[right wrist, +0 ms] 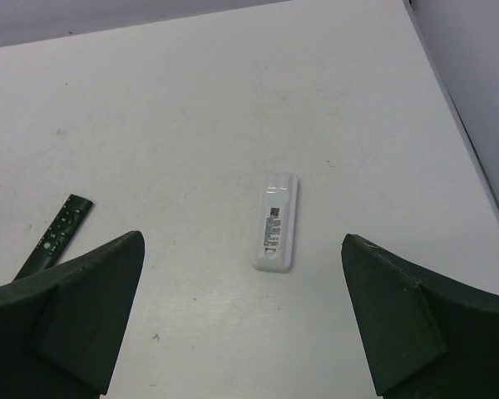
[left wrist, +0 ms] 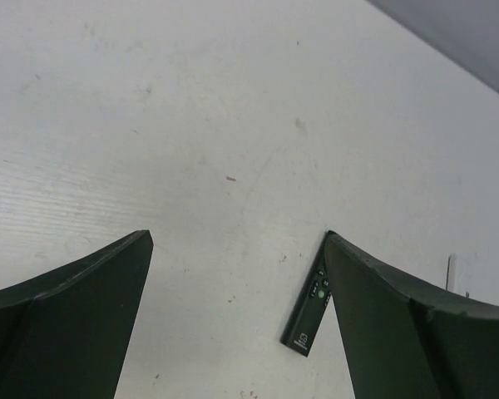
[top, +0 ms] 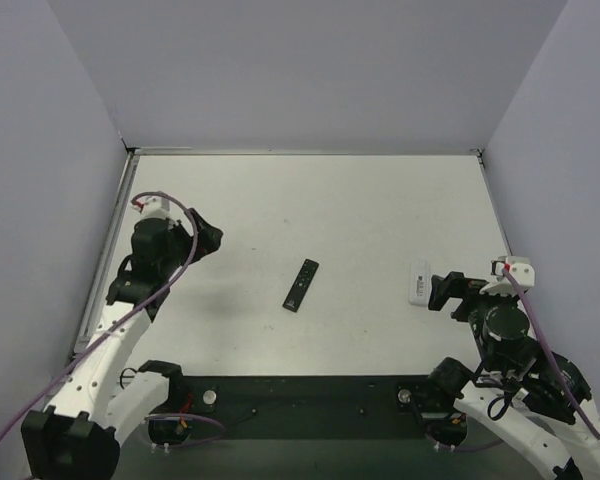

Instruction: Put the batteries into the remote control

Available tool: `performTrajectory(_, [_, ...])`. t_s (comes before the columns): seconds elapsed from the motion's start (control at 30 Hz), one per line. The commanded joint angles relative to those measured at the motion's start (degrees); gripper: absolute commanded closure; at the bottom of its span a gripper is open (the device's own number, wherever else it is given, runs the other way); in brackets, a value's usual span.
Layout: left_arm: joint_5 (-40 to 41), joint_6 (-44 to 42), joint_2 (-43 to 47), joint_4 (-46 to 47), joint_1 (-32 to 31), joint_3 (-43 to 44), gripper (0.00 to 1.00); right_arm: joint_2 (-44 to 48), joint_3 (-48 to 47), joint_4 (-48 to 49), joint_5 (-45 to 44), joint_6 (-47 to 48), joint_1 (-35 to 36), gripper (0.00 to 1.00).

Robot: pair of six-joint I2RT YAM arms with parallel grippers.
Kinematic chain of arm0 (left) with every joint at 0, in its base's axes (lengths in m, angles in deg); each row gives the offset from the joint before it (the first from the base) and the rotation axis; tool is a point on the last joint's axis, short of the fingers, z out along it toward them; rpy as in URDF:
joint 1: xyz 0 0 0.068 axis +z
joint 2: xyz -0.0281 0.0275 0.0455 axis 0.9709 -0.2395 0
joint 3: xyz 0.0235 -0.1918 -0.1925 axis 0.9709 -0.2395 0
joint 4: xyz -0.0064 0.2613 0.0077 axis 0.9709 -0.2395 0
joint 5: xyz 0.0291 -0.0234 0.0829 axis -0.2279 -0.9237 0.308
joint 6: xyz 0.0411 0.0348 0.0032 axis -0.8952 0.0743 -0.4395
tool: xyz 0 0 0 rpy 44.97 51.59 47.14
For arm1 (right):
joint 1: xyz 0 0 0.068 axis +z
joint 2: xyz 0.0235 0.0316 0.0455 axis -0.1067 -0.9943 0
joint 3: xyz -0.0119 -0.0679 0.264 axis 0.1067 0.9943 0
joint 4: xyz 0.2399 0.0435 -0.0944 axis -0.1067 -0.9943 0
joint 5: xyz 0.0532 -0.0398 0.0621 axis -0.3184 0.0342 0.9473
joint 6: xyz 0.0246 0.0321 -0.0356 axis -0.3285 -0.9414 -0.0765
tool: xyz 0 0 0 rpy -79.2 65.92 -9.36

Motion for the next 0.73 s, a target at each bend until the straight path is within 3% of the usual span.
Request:
performTrajectory(0.0, [5.25, -2.65, 10.95, -1.13, 3.24, -0.07, 0.03, 2.10, 0.47, -0.07, -4.85, 0.52, -0.20, 0.00])
performTrajectory(0.13, [20.61, -4.70, 19.82, -4.92, 3.15, 0.63, 0.03, 3.59, 0.82, -0.07, -6.70, 0.26, -0.11, 0.00])
performTrajectory(0.23, [25.74, -8.82, 26.94, -4.93, 3.15, 0.11, 0.03, 3.77, 1.09, -0.15, -7.84, -0.01, -0.11, 0.00])
performTrajectory(0.4, [28.48, -18.57, 35.30, -2.47, 1.40, -3.22, 0.03, 3.33, 1.18, 0.02, -8.64, -1.41, -0.20, 0.00])
performTrajectory(0.7, [26.03, -19.11, 37.60, -0.53, 0.95, -6.83, 0.02, 0.79, 0.83, 0.20, -10.57, -3.43, -0.20, 0.00])
